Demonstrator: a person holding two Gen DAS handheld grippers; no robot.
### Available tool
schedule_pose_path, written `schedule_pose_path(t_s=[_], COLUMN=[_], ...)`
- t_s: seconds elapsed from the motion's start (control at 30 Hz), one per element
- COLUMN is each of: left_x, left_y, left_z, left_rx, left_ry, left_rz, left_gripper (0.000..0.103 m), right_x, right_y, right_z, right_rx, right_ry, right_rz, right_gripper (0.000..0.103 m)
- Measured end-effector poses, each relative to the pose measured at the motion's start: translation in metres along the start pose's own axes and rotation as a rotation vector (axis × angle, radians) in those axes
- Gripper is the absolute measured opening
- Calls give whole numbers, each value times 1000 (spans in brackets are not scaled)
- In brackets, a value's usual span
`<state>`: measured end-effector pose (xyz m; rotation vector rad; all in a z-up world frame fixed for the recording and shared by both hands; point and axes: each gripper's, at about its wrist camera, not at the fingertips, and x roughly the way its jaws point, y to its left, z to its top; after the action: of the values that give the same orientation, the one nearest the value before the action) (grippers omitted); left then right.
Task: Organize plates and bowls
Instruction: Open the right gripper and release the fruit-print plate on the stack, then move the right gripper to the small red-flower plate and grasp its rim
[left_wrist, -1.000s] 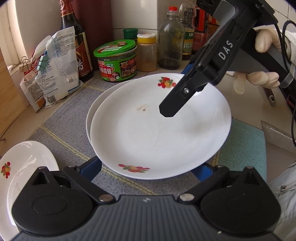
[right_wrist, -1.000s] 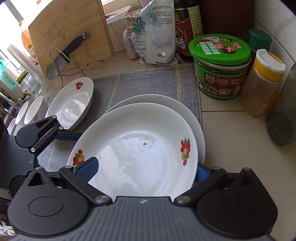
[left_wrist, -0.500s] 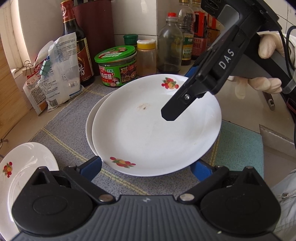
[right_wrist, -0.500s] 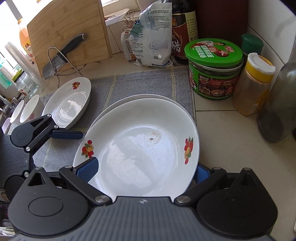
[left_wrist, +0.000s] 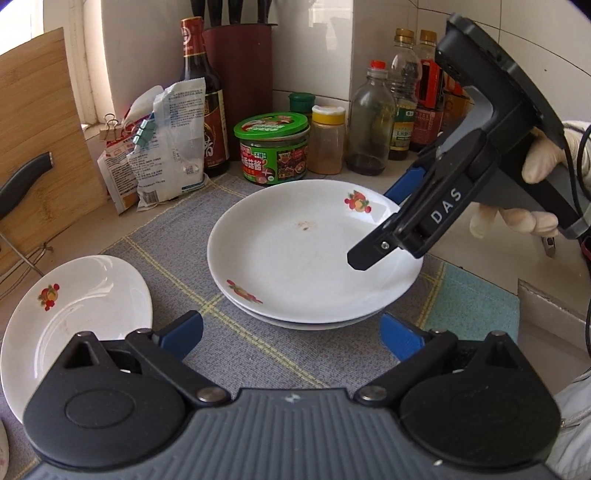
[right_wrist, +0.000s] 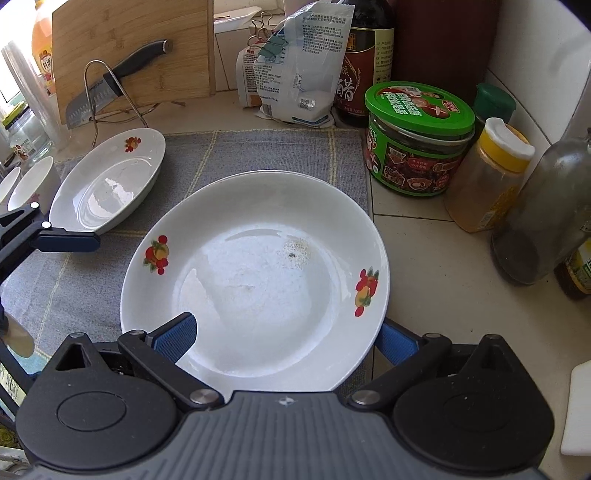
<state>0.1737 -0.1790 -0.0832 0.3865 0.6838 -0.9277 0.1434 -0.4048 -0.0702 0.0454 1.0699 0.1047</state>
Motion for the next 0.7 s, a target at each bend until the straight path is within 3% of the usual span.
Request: schedule_pose_path(t_s=[0.2,0.57,0.7], left_x=[-17,-35,-43], left_y=[2,16,23], left_z=[-9,-34,-49], left_rx=[-81,-338,-391], left_ry=[-11,30,55], left_rz=[93,371,426], left_gripper=[102,102,102], right_x=[-11,-20,-14], right_y=[19,61,75], right_z=[1,24,35], right_rx=[-105,-257,-288], right_ry=[-65,-188,-214], right_rz=[-37,119,163], right_gripper=[103,103,103])
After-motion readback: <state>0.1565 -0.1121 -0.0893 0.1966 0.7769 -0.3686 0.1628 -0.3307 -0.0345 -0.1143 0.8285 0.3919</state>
